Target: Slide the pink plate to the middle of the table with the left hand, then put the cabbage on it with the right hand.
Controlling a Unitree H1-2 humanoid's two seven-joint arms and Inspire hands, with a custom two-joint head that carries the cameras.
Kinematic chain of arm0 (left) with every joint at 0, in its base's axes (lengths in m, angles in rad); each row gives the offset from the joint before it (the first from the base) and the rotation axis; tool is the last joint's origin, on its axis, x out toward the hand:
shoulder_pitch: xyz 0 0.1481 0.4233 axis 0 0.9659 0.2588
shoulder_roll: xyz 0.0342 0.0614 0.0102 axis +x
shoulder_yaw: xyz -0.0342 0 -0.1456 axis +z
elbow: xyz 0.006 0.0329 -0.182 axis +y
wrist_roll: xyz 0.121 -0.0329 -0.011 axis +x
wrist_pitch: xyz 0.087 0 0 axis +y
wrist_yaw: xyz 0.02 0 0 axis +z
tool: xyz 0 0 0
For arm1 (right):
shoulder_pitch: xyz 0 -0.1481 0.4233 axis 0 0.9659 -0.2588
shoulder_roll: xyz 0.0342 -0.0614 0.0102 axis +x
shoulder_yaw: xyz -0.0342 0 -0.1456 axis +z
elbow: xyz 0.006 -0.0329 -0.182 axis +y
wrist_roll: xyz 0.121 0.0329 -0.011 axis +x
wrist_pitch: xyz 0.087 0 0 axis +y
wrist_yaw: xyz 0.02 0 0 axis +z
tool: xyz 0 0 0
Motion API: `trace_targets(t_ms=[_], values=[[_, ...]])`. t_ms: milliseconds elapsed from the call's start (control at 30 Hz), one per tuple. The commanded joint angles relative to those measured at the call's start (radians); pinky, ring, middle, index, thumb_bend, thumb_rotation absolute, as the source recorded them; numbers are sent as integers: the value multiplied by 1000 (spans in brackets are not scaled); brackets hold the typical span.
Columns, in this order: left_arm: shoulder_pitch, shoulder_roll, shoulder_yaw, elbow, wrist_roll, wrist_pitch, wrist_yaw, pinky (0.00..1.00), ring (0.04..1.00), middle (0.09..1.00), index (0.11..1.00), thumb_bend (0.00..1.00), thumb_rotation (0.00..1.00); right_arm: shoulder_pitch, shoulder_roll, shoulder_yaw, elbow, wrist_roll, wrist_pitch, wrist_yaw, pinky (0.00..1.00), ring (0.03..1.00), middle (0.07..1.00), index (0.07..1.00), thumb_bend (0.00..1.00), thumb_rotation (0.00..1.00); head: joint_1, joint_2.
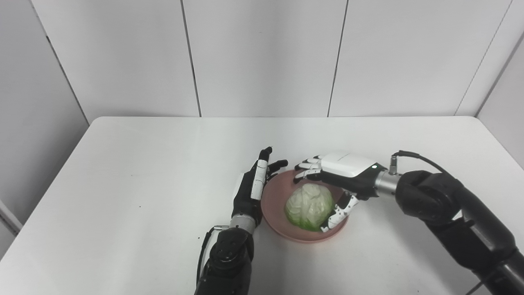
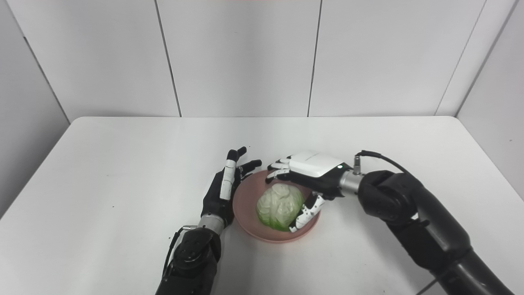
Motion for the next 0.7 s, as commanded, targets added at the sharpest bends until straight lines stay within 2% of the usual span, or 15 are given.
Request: trace_targets(t_ms=[0, 100, 267, 300, 467, 600, 667], values=[[20, -12, 6, 21, 4, 25, 12, 925, 862, 747, 891, 969, 1000, -51, -18, -57, -18, 37, 16, -20, 1000, 982, 953, 841, 1000, 437, 3, -1], [17, -10, 9, 23, 2, 22, 12, 922, 867, 763, 897, 966, 1000, -48, -9, -110, -2, 95, 12, -37, 1000, 985, 950, 841, 1000, 436, 5, -1], [12, -4, 18, 21, 4, 20, 16, 965, 876, 776, 896, 967, 1000, -37, 22, -218, 32, 257, 60, -44, 1000, 987, 942, 846, 1000, 457, 1, -2], [11, -2, 18, 21, 11, 21, 21, 930, 868, 782, 890, 972, 1000, -34, 28, -235, 42, 285, 65, -46, 949, 979, 937, 854, 1000, 450, 1, -2], [9, 2, 18, 24, 43, 1, 44, 849, 854, 789, 872, 961, 1000, 14, 92, -346, 86, 399, 77, -148, 875, 933, 894, 857, 1000, 491, 5, -2], [2, 15, 14, 38, 64, -35, 44, 824, 873, 819, 875, 958, 1000, 71, 178, -451, 148, 521, 97, -243, 799, 896, 884, 854, 1000, 524, 2, -3], [-4, 23, 13, 45, 79, -51, 45, 806, 881, 845, 885, 961, 1000, 98, 227, -496, 173, 565, 129, -299, 766, 852, 857, 843, 1000, 609, 3, -5]])
